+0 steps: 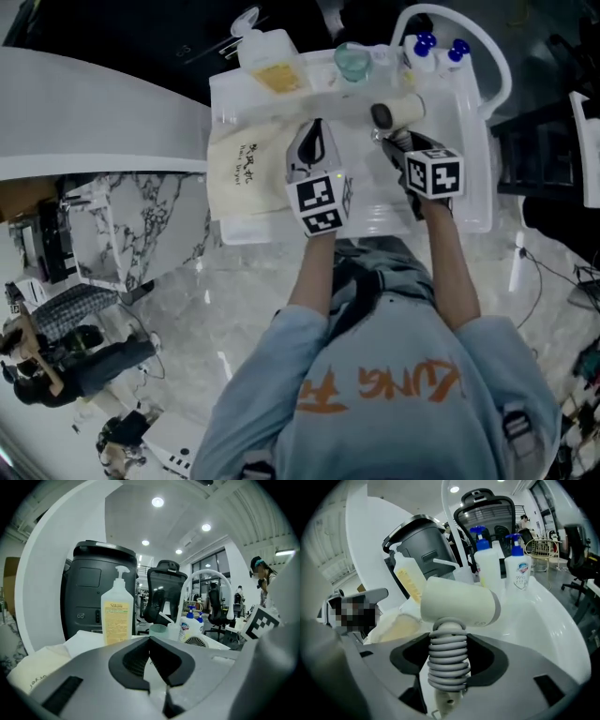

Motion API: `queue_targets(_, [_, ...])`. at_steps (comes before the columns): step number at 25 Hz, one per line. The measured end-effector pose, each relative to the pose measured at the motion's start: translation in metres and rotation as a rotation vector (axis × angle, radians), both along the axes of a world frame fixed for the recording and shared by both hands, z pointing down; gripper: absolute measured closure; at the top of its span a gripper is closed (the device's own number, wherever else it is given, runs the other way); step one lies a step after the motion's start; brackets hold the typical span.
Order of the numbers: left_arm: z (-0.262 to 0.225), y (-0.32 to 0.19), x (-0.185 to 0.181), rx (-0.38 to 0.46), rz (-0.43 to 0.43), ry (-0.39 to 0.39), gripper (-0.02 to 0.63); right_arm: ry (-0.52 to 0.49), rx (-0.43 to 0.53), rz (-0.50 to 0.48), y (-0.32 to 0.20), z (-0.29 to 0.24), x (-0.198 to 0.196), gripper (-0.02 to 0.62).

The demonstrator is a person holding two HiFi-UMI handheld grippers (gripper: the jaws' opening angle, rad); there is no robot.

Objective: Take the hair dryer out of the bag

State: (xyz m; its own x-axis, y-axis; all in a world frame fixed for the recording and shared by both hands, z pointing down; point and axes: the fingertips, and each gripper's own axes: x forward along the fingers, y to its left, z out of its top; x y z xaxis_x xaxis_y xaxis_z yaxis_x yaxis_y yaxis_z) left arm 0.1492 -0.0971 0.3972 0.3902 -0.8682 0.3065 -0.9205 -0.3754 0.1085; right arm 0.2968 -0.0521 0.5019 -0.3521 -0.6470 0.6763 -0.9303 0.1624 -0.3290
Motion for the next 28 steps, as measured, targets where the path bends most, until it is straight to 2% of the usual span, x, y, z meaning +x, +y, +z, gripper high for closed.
queue_targets(2, [0.004, 0.003, 0.002, -0.007, -0.006, -0.011, 0.604, -0.014, -0.025, -0.006, -0.002, 0.011, -0.005, 0.356])
queue_targets(6, [0.016, 0.01, 0.013, -0.052, 0.041, -0.017, 0.603, -0.018, -0.088, -0.011, -0.008, 0.036, -0.011, 0.356])
queue_targets(12, [0.033, 0.009, 0.0, -0.108, 0.039, -0.041, 0.603, 0.006, -0.174, -0.003, -0.022, 0.077, -0.026, 0.356])
queue_targets(18, [0.048, -0.003, -0.01, -0.133, 0.05, -0.044, 0.604, 0.079, -0.258, 0.018, -0.027, 0.121, -0.034, 0.356])
queue_targets(21, [0.054, -0.007, -0.015, -0.151, 0.064, -0.06, 0.603, 0.083, -0.289, 0.048, -0.026, 0.14, -0.035, 0.354])
queue_targets(28, [0.065, -0.019, -0.013, -0.181, 0.091, -0.059, 0.603, 0.141, -0.321, 0.08, -0.031, 0.17, -0.035, 0.353])
